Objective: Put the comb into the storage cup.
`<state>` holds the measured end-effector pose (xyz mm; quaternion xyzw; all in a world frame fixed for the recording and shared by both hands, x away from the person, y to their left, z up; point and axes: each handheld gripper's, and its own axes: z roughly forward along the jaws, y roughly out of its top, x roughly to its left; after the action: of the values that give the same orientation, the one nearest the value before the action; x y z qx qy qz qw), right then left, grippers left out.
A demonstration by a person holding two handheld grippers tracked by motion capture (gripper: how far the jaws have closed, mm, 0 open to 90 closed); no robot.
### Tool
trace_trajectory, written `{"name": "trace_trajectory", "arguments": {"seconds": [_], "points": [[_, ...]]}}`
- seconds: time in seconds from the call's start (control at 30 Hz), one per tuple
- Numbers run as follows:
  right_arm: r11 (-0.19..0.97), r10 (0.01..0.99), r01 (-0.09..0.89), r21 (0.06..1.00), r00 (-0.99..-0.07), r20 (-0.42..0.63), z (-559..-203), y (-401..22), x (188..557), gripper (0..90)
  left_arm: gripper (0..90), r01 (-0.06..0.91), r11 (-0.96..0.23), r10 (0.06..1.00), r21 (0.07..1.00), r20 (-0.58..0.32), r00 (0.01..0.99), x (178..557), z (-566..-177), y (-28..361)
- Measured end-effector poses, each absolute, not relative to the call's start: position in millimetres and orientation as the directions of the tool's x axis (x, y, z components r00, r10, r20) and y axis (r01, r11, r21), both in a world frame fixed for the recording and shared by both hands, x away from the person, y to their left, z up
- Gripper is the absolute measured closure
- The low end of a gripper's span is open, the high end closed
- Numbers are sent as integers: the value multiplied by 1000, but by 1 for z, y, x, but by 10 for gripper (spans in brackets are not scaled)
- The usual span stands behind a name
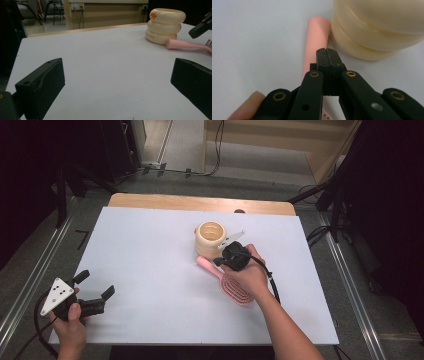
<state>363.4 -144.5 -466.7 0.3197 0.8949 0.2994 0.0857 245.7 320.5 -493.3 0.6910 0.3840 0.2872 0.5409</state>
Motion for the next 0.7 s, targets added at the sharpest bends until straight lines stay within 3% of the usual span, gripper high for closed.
{"name": "trace_trajectory", "arguments": {"seconds": [0.7], "points": [[638,641,547,542,-767,21,-481,-129,378,882,0,220,-122,839,968,-18,543,246,-493,320]]}}
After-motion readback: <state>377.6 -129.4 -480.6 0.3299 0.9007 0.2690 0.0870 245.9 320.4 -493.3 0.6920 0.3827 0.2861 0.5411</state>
